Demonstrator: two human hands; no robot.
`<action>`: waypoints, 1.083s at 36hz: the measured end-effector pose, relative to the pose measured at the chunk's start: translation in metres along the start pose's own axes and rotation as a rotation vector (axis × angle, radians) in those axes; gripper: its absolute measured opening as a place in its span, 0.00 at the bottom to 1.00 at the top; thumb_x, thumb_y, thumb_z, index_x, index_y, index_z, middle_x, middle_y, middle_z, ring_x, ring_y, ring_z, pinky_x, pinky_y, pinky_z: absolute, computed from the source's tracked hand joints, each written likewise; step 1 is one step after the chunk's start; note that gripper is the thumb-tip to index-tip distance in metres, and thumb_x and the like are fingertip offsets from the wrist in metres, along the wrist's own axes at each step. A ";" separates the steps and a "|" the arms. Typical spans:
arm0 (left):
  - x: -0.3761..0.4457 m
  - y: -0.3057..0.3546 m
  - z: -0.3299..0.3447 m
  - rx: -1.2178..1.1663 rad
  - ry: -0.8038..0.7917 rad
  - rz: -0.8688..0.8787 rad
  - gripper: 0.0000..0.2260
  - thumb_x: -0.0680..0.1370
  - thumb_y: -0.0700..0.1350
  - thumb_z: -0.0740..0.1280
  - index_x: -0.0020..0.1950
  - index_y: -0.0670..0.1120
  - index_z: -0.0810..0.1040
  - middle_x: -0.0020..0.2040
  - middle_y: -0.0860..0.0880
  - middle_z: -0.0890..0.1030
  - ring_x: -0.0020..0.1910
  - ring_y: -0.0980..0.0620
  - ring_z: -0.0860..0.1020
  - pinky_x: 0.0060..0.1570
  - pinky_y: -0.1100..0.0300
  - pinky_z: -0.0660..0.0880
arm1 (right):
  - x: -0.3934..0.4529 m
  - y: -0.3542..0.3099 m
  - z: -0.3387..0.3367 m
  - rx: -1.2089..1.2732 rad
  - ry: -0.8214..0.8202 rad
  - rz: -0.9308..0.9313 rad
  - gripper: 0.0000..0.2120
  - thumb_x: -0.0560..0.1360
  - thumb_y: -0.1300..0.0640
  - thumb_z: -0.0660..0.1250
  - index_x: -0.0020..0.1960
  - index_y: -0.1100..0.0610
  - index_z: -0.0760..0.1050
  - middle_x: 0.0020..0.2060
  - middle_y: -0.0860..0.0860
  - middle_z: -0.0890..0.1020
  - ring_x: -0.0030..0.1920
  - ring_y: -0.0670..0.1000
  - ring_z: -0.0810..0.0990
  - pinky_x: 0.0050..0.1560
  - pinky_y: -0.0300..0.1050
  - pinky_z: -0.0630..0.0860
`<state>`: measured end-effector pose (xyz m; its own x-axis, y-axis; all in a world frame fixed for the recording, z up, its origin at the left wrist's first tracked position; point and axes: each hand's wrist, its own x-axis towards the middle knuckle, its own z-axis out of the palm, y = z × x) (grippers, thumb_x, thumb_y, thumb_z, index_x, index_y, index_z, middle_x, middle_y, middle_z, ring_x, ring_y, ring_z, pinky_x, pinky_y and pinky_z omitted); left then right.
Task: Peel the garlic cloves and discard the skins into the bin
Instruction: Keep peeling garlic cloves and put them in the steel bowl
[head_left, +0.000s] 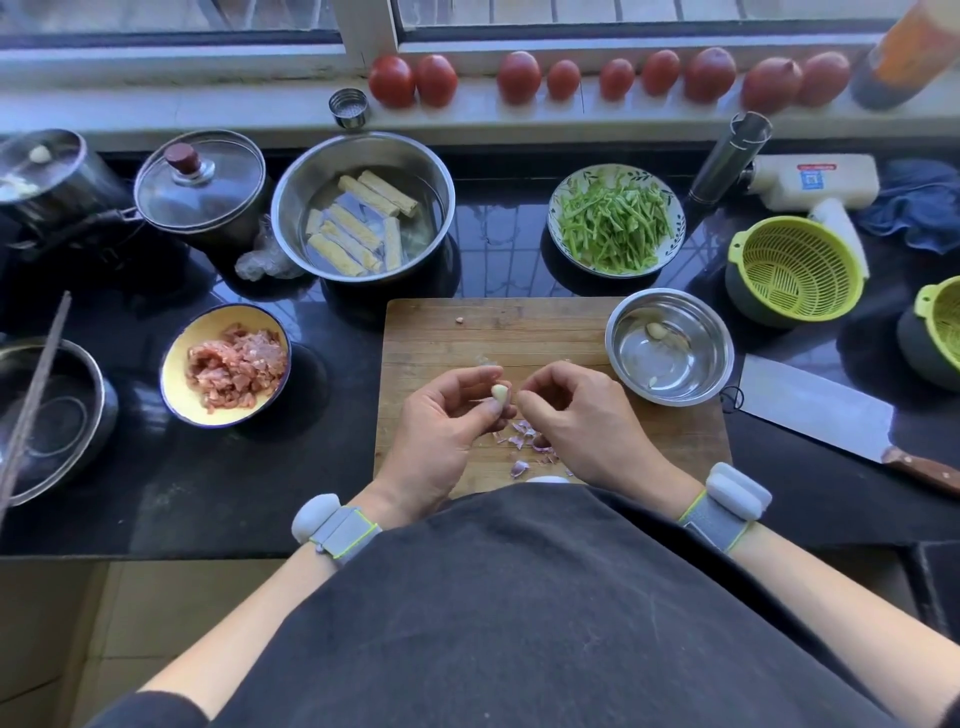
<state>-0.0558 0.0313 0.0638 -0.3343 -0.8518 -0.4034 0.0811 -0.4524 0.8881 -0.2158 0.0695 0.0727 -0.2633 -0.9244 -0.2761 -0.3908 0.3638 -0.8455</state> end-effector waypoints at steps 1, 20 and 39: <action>0.000 0.000 -0.001 0.057 -0.002 0.028 0.10 0.77 0.34 0.71 0.57 0.41 0.81 0.51 0.41 0.85 0.47 0.48 0.84 0.53 0.54 0.81 | -0.001 -0.002 0.001 -0.010 -0.009 -0.003 0.06 0.74 0.49 0.73 0.41 0.50 0.82 0.33 0.43 0.83 0.35 0.45 0.82 0.43 0.53 0.83; 0.002 -0.002 0.000 -0.226 0.069 -0.055 0.07 0.78 0.32 0.68 0.56 0.36 0.79 0.50 0.39 0.84 0.47 0.45 0.84 0.52 0.56 0.82 | 0.000 -0.001 -0.001 0.018 -0.011 0.163 0.07 0.75 0.61 0.68 0.38 0.56 0.78 0.29 0.47 0.79 0.29 0.49 0.83 0.39 0.47 0.81; 0.006 -0.004 -0.006 -0.390 0.045 -0.349 0.02 0.78 0.41 0.69 0.49 0.43 0.78 0.43 0.43 0.84 0.39 0.49 0.82 0.40 0.61 0.80 | 0.007 0.021 0.001 -0.207 -0.019 -0.090 0.15 0.73 0.69 0.64 0.48 0.53 0.83 0.41 0.40 0.78 0.42 0.42 0.79 0.48 0.39 0.75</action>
<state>-0.0526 0.0263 0.0567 -0.3642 -0.6395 -0.6771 0.3189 -0.7687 0.5545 -0.2249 0.0708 0.0532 -0.2034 -0.9553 -0.2143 -0.5853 0.2942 -0.7556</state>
